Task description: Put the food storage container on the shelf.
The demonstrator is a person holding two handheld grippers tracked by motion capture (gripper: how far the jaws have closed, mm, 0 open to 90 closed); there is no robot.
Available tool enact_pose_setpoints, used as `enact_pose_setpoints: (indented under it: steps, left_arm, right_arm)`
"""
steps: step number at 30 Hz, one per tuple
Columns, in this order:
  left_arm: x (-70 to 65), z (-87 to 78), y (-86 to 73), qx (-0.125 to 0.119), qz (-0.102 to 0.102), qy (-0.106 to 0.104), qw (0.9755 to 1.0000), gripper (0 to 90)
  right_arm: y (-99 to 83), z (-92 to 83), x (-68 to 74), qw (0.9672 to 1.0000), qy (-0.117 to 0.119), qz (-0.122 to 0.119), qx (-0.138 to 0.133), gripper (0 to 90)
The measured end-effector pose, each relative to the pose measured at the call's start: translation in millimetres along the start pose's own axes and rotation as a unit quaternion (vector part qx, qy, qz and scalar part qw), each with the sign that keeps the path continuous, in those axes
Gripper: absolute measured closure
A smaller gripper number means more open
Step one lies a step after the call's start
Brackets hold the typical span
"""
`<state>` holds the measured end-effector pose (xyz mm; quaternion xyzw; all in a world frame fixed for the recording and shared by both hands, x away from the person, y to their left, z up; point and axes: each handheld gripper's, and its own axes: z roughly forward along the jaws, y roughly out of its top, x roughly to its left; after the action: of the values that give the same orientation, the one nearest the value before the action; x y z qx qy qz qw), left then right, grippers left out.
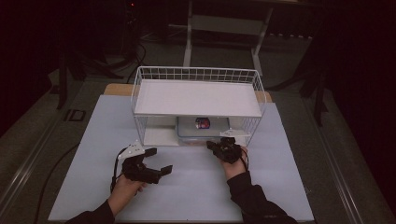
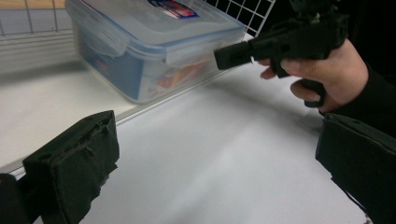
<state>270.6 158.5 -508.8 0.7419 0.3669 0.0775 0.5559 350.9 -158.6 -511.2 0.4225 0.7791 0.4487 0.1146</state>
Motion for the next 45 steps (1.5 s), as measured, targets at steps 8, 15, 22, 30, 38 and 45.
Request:
enact_pose_setpoints:
  steps: [8,15,22,30,38,45]
  left_arm:
    - [-0.8,0.6,-0.8,-0.004,0.003,0.001,1.0,0.0]
    - [0.5,1.3,-1.3,0.001,0.004,-0.002,1.0,0.0]
    - [1.3,0.4,-0.8,-0.002,0.006,0.002,1.0,0.0]
    - [1.5,0.5,-0.7,0.001,0.008,0.003,1.0,0.0]
    - [-0.2,0.3,0.3,0.0,0.014,0.004,0.9999,0.0]
    - [-3.6,0.4,2.0,0.001,0.019,-0.002,0.9998,0.0]
  right_arm:
    - [8.0,7.7,-4.4,0.9999,-0.01,0.009,-0.005,89.9]
    - [12.8,16.6,-7.0,0.9998,-0.014,0.015,-0.009,89.9]
    - [18.7,26.2,-1.1,0.9998,-0.009,0.013,-0.01,89.9]
    - [21.4,33.3,1.8,0.9998,-0.006,0.017,-0.011,89.9]
    - [20.7,24.4,9.3,0.9998,0.006,0.006,-0.017,83.6]
    - [13.2,5.8,19.7,0.9995,0.014,-0.014,-0.025,55.8]
